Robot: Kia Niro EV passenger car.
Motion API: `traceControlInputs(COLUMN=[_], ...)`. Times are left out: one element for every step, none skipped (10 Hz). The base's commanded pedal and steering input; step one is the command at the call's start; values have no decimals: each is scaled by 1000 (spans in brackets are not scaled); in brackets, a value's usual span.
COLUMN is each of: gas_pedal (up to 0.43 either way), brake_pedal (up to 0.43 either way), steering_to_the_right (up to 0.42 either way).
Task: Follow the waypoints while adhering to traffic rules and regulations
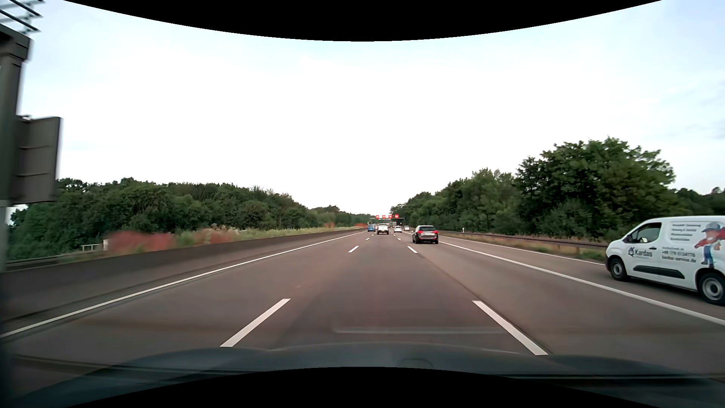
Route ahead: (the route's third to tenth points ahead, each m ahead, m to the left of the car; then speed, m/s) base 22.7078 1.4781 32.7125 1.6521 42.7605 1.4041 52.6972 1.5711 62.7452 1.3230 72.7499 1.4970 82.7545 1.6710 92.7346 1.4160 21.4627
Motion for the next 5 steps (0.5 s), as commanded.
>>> traceControlInputs(gas_pedal=[150, 150, 150, 150, 150], brake_pedal=[0, 0, 0, 0, 0], steering_to_the_right=[-3, -3, -3, -3, -3])
